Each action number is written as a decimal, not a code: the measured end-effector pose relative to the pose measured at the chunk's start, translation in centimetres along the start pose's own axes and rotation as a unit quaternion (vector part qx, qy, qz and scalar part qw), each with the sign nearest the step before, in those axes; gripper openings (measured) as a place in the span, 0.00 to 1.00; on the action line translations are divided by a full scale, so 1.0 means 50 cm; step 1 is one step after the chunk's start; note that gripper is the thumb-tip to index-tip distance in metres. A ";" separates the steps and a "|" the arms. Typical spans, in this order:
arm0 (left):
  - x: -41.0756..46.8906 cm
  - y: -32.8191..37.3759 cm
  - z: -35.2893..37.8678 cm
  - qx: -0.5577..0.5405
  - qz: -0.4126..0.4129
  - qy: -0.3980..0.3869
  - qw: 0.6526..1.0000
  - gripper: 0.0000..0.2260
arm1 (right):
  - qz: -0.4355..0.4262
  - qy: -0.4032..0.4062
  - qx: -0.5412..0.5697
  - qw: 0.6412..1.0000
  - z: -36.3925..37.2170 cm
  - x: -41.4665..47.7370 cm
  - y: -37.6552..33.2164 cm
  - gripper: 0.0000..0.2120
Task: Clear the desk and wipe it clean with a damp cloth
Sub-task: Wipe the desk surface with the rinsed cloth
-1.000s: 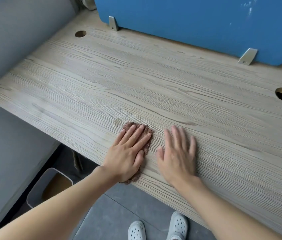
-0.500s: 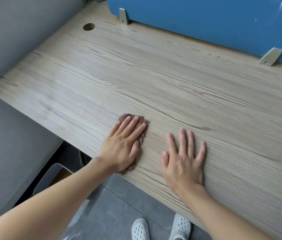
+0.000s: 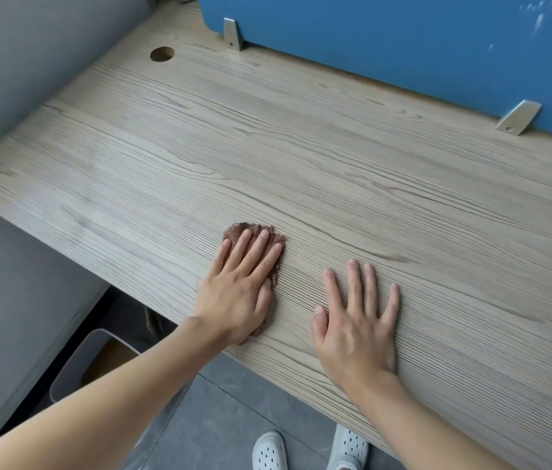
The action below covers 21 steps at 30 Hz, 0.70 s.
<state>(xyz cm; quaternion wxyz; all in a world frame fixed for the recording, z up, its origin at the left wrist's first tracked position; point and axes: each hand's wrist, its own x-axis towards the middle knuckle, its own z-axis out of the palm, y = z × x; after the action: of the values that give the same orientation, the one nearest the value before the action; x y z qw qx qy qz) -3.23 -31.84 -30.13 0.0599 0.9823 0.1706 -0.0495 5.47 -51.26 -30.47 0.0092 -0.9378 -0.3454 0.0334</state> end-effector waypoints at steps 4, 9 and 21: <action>-0.022 0.006 0.006 -0.020 0.068 -0.017 0.997 0.27 | 0.001 0.000 0.005 1.000 -0.002 0.001 0.000 0.30; 0.046 -0.009 -0.005 -0.022 0.010 -0.006 1.000 0.27 | 0.004 -0.001 0.005 1.000 -0.001 0.002 -0.001 0.30; 0.075 0.014 -0.010 -0.031 0.029 -0.007 0.999 0.28 | 0.003 -0.002 0.001 1.000 -0.002 0.001 -0.001 0.31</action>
<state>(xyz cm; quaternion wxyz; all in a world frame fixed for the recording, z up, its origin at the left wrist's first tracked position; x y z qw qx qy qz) 0.58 -31.17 -30.03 0.0930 0.9841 0.1435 -0.0491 5.49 -51.19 -30.39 0.0094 -0.9388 -0.3425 0.0352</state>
